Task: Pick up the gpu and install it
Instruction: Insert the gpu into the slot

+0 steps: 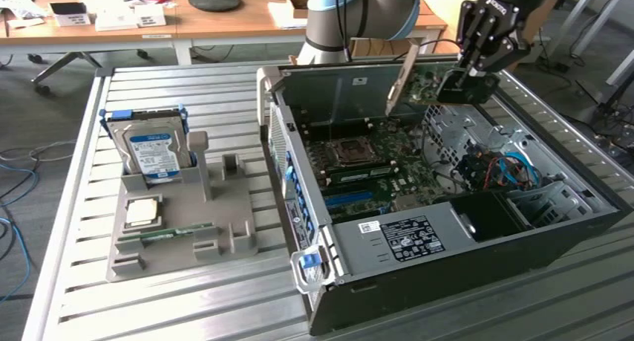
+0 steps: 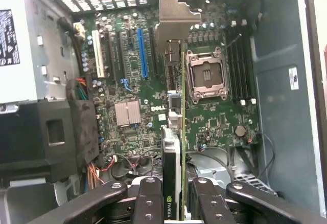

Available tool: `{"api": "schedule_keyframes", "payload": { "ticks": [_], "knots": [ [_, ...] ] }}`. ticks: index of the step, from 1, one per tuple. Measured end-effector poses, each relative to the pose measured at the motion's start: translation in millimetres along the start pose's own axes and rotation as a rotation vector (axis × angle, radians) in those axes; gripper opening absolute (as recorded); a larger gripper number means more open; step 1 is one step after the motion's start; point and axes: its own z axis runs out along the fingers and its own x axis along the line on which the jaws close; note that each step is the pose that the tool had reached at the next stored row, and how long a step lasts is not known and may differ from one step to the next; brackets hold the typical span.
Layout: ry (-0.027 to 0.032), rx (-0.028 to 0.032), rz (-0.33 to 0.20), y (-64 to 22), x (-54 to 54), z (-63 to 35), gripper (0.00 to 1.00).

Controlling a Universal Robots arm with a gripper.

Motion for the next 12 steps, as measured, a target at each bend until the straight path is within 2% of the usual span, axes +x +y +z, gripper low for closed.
{"api": "schedule_keyframes", "payload": {
  "ticks": [12],
  "knots": [
    [0.0092,-0.0043,-0.187,0.0,0.0,0.4,0.27]
  ]
}}
